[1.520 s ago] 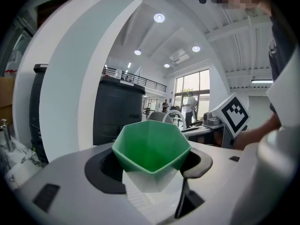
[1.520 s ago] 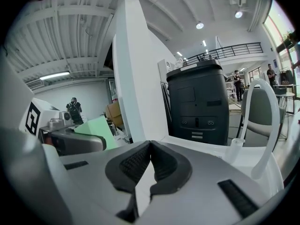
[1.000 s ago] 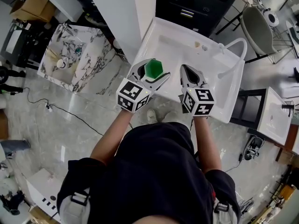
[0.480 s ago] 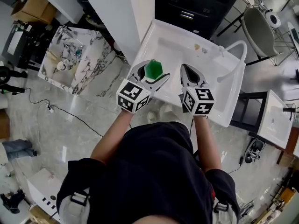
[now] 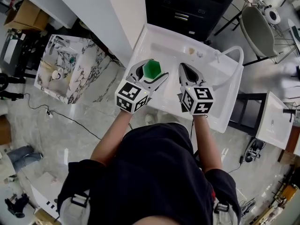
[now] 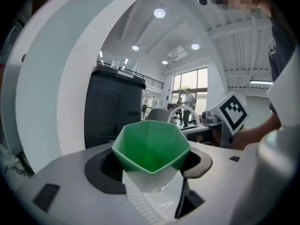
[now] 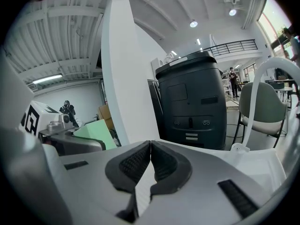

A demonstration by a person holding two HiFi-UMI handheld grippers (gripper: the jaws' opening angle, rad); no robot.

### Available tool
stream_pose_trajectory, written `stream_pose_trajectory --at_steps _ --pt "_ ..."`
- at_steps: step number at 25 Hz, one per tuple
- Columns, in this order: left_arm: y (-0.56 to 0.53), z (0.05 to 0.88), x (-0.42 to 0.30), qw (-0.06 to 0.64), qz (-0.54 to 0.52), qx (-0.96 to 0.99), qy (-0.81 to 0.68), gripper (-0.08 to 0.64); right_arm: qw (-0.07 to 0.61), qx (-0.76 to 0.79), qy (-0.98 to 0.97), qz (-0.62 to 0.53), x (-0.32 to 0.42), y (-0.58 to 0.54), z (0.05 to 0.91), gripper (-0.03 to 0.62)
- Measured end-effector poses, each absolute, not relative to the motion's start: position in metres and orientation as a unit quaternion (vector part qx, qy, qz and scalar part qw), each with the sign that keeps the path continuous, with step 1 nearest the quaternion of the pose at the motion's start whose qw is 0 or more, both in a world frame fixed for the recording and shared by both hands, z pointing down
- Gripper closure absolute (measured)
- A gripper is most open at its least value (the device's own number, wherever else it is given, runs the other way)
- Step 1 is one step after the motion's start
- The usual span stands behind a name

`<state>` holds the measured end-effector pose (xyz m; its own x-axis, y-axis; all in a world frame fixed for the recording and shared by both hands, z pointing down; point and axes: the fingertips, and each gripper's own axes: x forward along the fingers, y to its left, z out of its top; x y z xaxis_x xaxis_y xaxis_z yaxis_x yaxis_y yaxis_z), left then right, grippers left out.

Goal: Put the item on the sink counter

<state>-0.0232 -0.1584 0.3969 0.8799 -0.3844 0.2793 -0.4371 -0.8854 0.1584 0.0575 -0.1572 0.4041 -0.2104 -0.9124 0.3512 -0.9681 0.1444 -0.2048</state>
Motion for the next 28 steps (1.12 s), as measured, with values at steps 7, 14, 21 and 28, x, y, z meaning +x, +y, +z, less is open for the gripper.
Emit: stream_pose_trajectory --at_steps 7,14,21,28 --pt "-0.179 0.411 0.001 0.125 0.124 0.961 -0.212 0.244 0.079 0.619 -0.753 0.209 0.076 -0.178 0.418 0.558" --pt "-0.195 0.425 0.014 0.134 0.137 0.958 -0.213 0.244 0.088 0.611 -0.755 0.221 0.086 -0.193 0.43 0.558" --pt "-0.205 0.444 0.025 0.141 0.15 0.956 -0.21 0.244 0.088 0.607 -0.754 0.235 0.094 -0.204 0.446 0.558" --pt "-0.218 0.458 0.035 0.145 0.158 0.954 -0.21 0.244 0.091 0.603 -0.752 0.25 0.1 -0.216 0.46 0.558"
